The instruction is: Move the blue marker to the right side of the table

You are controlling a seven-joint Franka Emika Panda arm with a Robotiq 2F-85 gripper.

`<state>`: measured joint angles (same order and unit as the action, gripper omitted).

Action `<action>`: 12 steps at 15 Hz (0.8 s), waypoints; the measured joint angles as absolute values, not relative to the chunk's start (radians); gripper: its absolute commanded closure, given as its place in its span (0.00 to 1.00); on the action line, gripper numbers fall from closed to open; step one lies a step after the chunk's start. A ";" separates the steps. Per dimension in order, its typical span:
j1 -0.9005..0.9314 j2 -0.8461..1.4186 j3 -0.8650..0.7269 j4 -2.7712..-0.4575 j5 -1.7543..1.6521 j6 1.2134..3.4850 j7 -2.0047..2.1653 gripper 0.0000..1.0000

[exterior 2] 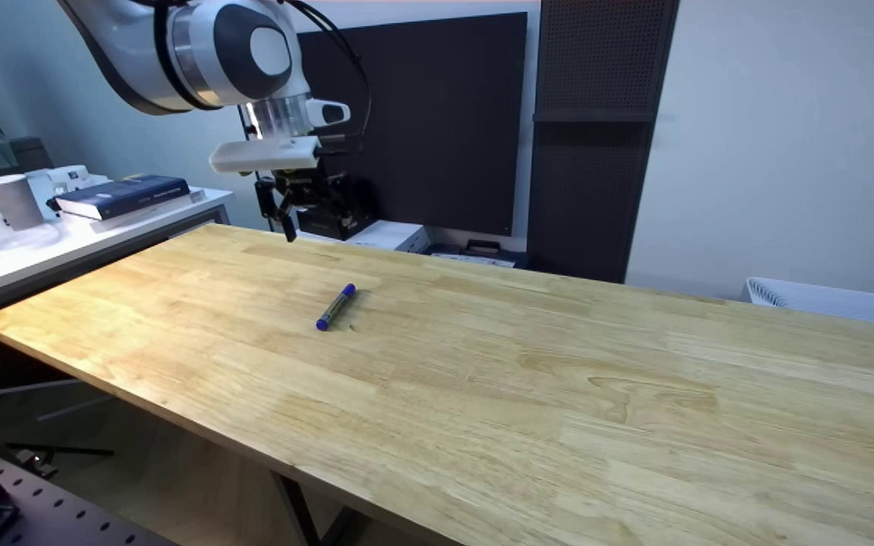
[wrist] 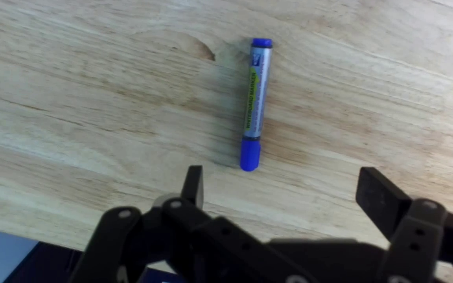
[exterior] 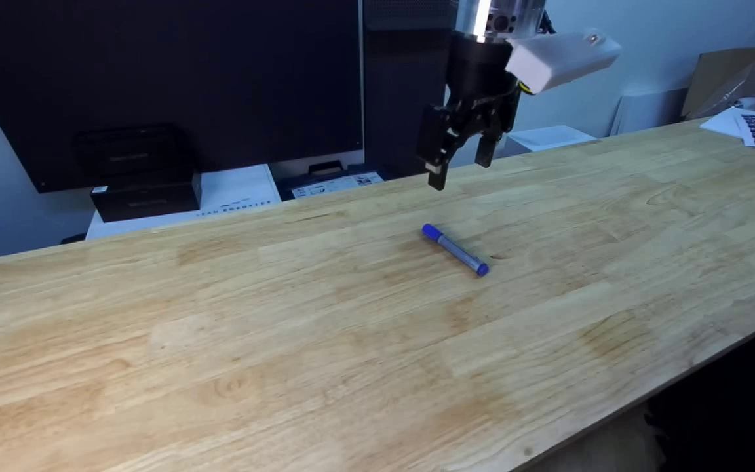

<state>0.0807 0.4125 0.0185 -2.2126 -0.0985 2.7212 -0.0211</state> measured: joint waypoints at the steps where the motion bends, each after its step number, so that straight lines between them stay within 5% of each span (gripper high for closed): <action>1: 0.091 0.414 -0.006 -2.220 -0.124 2.749 -0.009 0.00; 12: 0.079 0.492 -0.005 -2.273 -0.053 2.799 -0.001 0.00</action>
